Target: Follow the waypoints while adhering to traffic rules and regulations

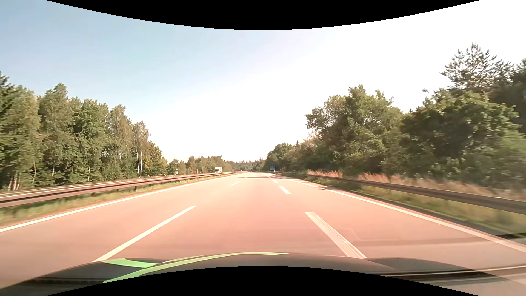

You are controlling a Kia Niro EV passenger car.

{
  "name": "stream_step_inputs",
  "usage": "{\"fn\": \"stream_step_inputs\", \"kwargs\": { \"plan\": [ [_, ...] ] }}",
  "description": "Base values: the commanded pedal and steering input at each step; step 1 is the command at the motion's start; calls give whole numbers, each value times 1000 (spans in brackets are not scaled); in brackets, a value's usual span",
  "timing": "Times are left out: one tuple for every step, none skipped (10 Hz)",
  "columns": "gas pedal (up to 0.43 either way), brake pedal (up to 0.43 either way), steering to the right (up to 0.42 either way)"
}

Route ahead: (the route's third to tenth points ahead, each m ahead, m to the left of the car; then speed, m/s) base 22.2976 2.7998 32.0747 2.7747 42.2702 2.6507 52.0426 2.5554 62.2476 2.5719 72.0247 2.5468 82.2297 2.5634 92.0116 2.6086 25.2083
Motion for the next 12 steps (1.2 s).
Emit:
{"fn": "stream_step_inputs", "kwargs": {
  "plan": [
    [0,0,-4],
    [0,0,-4],
    [0,0,-4],
    [0,0,-4],
    [0,0,-4],
    [0,0,-4],
    [0,0,-4],
    [0,0,-4],
    [0,0,-3],
    [0,0,-4],
    [0,0,-3],
    [0,0,-4]
  ]
}}
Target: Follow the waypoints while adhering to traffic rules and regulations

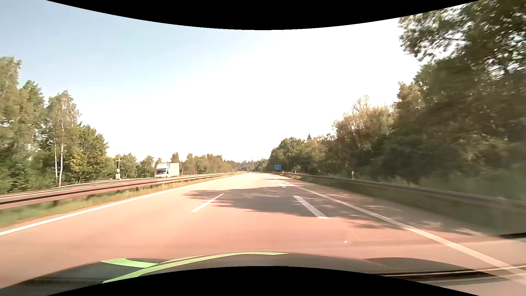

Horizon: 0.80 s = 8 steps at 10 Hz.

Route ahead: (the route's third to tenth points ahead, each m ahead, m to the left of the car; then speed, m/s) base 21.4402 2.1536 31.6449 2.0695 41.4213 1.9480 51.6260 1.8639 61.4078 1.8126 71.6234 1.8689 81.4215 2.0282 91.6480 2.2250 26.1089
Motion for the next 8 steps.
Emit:
{"fn": "stream_step_inputs", "kwargs": {
  "plan": [
    [0,0,-3],
    [0,0,-3],
    [0,0,-4],
    [0,0,-3],
    [0,0,-3],
    [0,0,-3],
    [0,0,-4],
    [0,0,-4]
  ]
}}
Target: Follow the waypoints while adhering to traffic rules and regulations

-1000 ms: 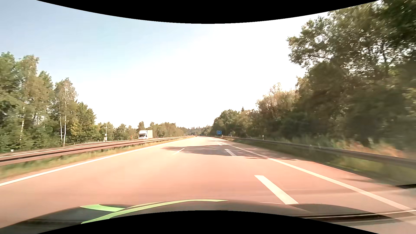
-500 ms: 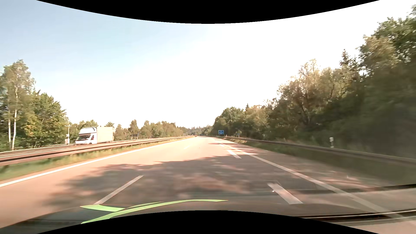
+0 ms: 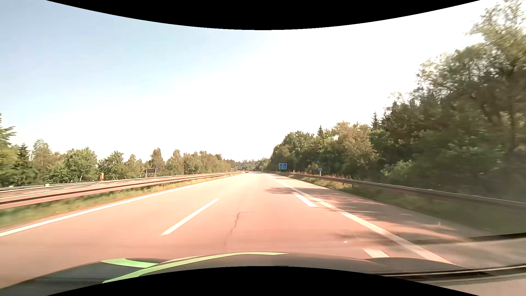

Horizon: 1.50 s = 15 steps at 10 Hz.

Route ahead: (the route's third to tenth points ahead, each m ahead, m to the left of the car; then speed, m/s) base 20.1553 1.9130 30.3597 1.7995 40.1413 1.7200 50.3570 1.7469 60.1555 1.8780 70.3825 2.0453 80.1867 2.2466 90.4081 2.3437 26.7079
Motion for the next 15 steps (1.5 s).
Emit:
{"fn": "stream_step_inputs", "kwargs": {
  "plan": [
    [0,0,-4],
    [0,0,-4],
    [0,0,-4],
    [0,0,-4],
    [0,0,-4],
    [0,0,-4],
    [0,0,-4],
    [0,0,-3],
    [0,0,-4],
    [0,0,-4],
    [0,0,-4],
    [0,0,-4],
    [0,0,-3],
    [0,0,-3],
    [0,0,-3]
  ]
}}
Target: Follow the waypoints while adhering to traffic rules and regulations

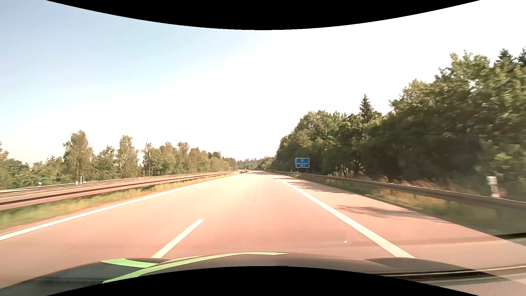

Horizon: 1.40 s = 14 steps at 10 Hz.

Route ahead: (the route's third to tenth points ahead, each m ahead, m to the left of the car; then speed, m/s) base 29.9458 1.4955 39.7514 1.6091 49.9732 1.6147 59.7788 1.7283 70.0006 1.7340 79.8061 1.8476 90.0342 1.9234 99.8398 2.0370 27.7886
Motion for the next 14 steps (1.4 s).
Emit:
{"fn": "stream_step_inputs", "kwargs": {
  "plan": [
    [0,0,-2],
    [0,0,-2],
    [0,0,-3],
    [0,0,-3],
    [0,0,-3],
    [0,0,-3],
    [0,0,-3],
    [0,0,-3],
    [0,0,-3],
    [0,0,-3],
    [0,0,-3],
    [0,0,-3],
    [0,0,-3],
    [0,0,-3]
  ]
}}
